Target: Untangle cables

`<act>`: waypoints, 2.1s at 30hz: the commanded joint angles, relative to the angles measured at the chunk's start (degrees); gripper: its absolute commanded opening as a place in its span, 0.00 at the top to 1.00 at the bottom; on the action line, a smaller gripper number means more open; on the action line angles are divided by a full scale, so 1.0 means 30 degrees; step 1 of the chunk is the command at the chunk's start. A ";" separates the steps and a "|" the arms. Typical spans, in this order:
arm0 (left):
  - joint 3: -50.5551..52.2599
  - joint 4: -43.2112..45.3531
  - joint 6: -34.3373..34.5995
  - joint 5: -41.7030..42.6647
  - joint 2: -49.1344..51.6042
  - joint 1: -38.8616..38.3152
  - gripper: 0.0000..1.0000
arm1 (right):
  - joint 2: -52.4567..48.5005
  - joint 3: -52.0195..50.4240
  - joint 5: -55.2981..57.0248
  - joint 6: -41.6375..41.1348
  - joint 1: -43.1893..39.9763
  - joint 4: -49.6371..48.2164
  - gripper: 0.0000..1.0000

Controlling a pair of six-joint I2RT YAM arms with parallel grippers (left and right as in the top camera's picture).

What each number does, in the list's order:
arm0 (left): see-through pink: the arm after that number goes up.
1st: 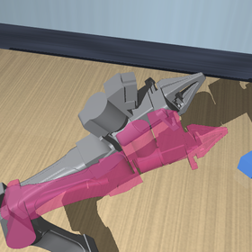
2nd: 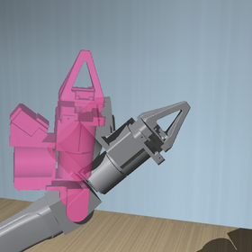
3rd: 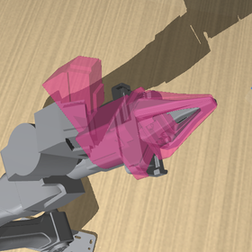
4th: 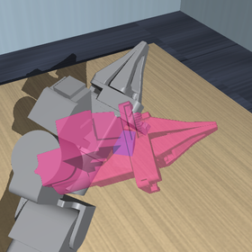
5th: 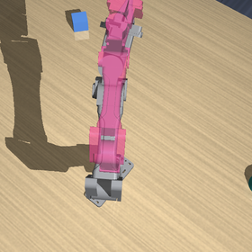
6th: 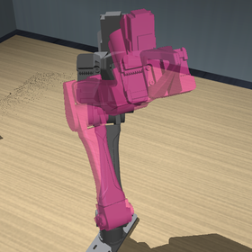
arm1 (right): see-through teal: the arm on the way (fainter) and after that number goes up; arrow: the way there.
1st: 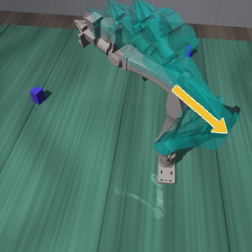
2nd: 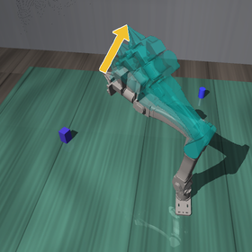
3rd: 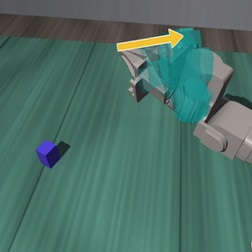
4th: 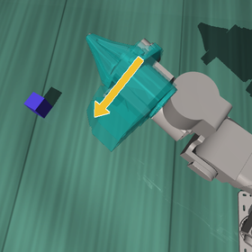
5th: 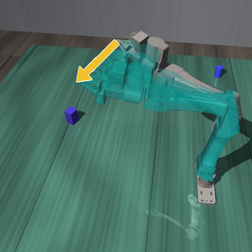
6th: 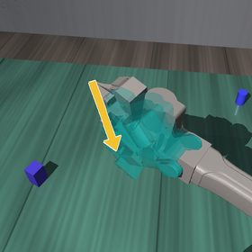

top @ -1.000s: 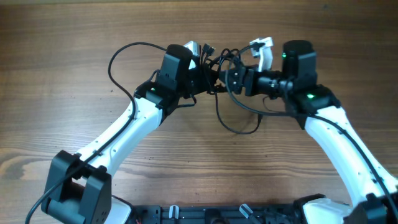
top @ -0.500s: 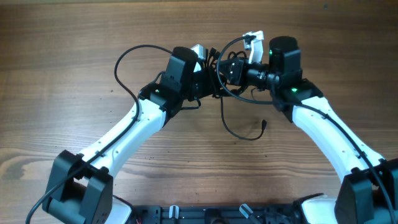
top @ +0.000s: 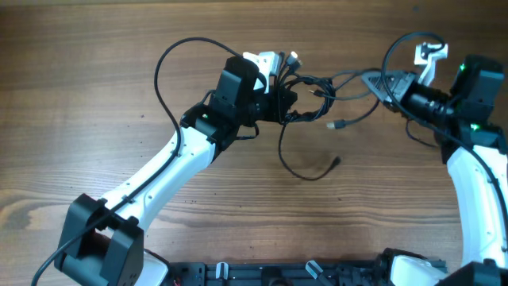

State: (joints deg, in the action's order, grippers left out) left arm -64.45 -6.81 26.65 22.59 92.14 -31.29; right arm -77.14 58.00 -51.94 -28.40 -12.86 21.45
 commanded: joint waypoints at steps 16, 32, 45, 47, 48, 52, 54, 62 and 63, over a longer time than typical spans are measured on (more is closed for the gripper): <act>0.0328 -0.0066 -0.1231 0.3963 -0.2106 0.3162 0.96 | -0.2718 0.0204 0.4080 0.5923 -0.0415 0.1333 0.90; 0.0328 0.2069 0.2361 0.8590 -0.2106 0.2280 0.96 | -0.2718 0.0204 -0.2747 0.5384 0.4124 -0.2601 0.96; 0.0335 0.1530 0.2353 0.5428 -0.2040 0.2244 0.96 | -0.2616 0.0211 0.5858 0.2572 0.3381 0.0940 0.16; 0.0335 0.0189 0.2368 0.3271 -0.2033 0.2208 0.96 | -0.2069 0.0226 0.6448 0.2747 0.3388 0.1734 0.23; 0.0335 -0.0189 0.2382 0.2630 -0.2033 0.2208 0.96 | -0.1785 0.0240 0.6382 0.3002 0.3424 0.1829 0.24; 0.0335 -0.1202 0.3745 0.0226 -0.2033 0.2208 0.96 | -0.0029 0.0401 0.6207 0.3038 0.3483 0.2390 0.28; 0.0335 -0.1239 0.4517 -0.0284 -0.2033 0.2208 0.96 | 0.0692 0.0401 0.5042 0.3053 0.3512 0.2331 0.37; 0.0335 -0.1188 0.4860 -0.0459 -0.2033 0.1224 0.96 | 0.0372 0.0401 0.5639 0.1821 0.6943 0.1071 0.53; 0.0335 -0.1158 0.4860 -0.0532 -0.2033 0.1056 0.96 | 0.0124 0.0401 0.6462 0.1290 0.7417 0.0860 0.57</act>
State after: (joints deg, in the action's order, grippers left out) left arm -63.20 -10.98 40.21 21.67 87.31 -26.24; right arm -74.65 58.22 -36.97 -20.80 4.97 25.71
